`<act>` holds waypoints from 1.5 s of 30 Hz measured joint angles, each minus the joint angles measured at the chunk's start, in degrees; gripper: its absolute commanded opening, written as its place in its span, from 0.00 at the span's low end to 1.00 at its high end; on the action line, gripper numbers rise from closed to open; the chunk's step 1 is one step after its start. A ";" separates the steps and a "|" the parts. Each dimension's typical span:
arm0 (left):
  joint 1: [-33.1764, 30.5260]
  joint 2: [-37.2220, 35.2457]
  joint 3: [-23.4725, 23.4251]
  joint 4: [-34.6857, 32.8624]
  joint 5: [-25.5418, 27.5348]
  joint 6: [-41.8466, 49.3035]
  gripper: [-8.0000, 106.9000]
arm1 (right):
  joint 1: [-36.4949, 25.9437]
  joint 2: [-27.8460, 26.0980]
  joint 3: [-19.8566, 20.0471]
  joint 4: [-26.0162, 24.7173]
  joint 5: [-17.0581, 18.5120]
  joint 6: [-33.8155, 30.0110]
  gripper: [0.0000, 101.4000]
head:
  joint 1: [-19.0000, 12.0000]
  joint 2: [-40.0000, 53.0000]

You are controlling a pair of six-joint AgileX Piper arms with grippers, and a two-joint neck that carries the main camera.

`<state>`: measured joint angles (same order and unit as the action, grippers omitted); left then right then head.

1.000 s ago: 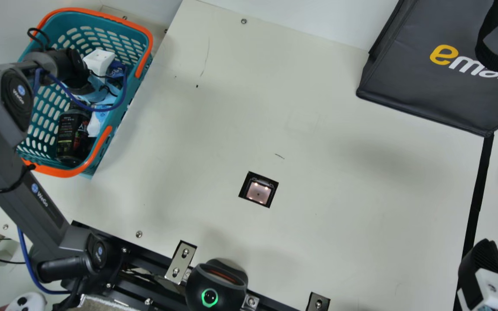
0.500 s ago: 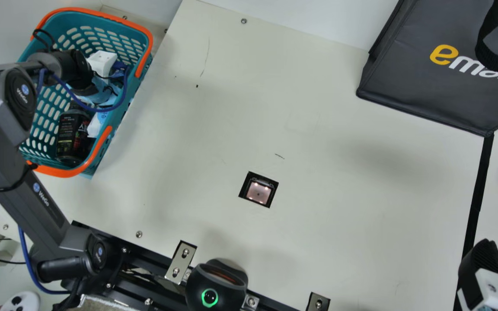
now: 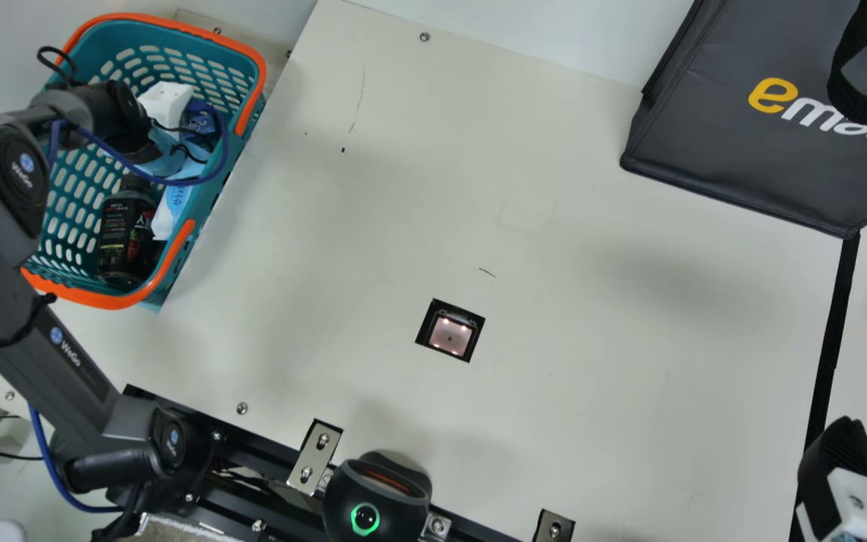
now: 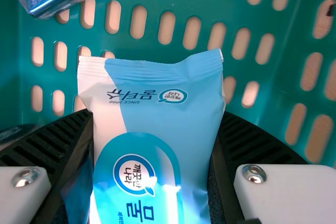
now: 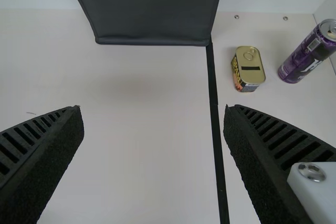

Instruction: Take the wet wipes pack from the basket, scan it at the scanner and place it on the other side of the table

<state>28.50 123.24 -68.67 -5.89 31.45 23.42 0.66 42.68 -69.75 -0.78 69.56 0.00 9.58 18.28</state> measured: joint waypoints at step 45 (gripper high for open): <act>-0.41 -36.87 -2.45 -1.40 22.66 -1.98 0.00 | 0.00 0.00 0.00 0.00 0.05 0.00 0.94 | 0.00 -0.09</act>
<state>28.09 86.37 -71.12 -7.29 54.11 21.44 0.66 42.68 -69.75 -0.78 69.61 0.00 9.58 18.19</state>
